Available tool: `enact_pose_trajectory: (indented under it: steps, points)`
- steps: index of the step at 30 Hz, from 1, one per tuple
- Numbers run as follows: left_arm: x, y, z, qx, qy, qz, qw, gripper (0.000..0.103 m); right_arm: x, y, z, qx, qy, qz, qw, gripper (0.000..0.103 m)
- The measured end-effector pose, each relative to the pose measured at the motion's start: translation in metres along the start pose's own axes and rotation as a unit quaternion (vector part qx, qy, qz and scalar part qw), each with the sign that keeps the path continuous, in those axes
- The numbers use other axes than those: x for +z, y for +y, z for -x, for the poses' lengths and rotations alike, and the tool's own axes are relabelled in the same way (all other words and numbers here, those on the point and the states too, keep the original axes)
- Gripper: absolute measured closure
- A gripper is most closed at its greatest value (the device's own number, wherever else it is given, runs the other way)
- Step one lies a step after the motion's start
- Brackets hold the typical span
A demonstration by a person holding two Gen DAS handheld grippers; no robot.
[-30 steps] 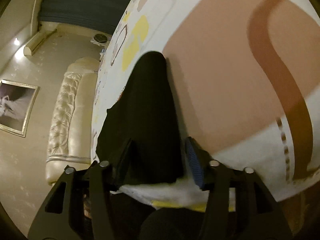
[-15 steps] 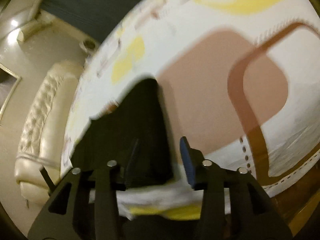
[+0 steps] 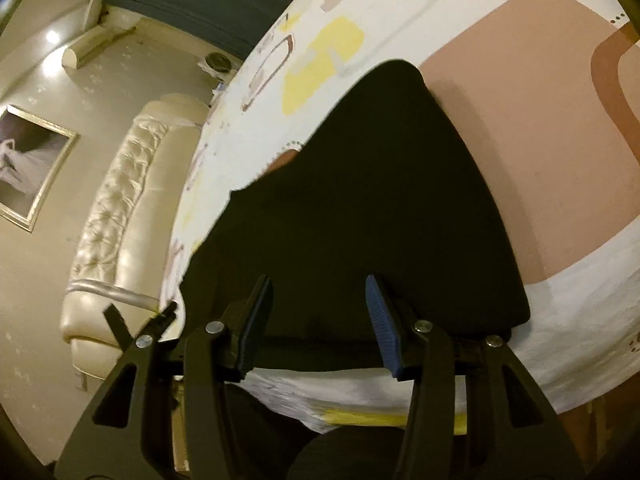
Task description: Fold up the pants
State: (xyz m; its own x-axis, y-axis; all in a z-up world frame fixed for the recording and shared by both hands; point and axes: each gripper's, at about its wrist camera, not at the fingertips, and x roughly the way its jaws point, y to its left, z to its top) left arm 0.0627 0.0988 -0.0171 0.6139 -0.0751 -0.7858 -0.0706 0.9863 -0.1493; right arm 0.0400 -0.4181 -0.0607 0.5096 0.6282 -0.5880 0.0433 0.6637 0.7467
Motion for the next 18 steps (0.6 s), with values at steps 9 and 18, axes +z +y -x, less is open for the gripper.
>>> enact_pose_trajectory:
  steps: [9,18]
  points:
    - [0.020,0.080,0.004,-0.070,0.038,0.056,0.9952,0.018,-0.001,-0.002,-0.008,0.005,0.001,-0.001,1.000,0.054]
    - [0.007,0.114,-0.038,-0.164,0.114,0.107,0.9740,0.019,-0.003,-0.001,-0.009,0.013,-0.007,-0.002,1.000,0.046]
